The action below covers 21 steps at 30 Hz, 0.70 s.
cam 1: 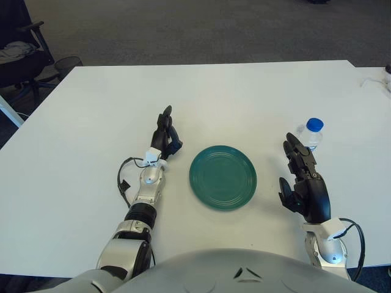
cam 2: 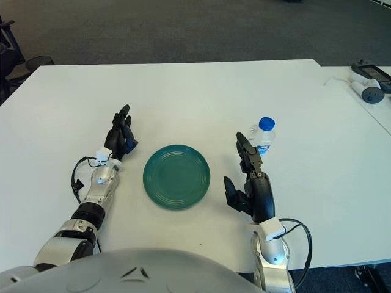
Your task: Put the bottle into the plate.
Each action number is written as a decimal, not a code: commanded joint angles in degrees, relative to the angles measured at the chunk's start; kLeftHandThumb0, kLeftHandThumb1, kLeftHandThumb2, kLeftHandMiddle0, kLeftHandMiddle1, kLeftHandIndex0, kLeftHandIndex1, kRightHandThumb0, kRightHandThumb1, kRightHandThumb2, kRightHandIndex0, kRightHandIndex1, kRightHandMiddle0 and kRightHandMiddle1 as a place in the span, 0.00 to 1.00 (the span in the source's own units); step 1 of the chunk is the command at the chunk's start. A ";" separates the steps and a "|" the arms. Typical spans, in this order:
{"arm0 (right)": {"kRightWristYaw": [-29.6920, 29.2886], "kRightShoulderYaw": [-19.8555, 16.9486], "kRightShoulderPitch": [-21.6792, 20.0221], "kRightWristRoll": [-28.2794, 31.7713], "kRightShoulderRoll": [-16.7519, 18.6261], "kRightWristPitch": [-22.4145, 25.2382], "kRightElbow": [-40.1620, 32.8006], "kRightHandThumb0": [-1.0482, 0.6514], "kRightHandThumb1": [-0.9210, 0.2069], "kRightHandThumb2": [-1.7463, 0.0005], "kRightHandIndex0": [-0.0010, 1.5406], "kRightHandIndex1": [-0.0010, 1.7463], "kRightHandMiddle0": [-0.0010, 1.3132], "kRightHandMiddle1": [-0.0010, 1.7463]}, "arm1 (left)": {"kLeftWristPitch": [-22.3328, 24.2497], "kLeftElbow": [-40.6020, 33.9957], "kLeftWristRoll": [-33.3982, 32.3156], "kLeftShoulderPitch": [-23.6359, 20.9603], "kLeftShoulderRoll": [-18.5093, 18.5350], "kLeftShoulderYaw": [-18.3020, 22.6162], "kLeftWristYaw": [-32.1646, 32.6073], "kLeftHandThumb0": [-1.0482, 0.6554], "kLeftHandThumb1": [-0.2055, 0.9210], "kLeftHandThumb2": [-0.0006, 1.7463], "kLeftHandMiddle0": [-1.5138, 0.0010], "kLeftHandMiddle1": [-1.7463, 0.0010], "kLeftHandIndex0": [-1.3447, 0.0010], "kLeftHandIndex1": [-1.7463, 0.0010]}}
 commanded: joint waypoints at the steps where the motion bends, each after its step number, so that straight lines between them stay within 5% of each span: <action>1: 0.10 -0.34 -0.29 0.27 0.09 0.27 -0.27 0.04 0.00 0.63 0.07 0.02 0.00 0.20 | 2.03 5.77 0.14 3.48 0.04 0.11 -0.65 0.11 1.00 0.63 0.89 0.98 1.00 0.77; 21: -0.28 0.29 -0.31 -0.72 0.79 0.22 -0.18 0.04 0.00 0.63 0.07 0.02 0.00 0.20 | 0.52 10.64 0.08 0.95 0.88 0.62 -1.13 0.11 1.00 0.62 0.88 0.98 1.00 0.75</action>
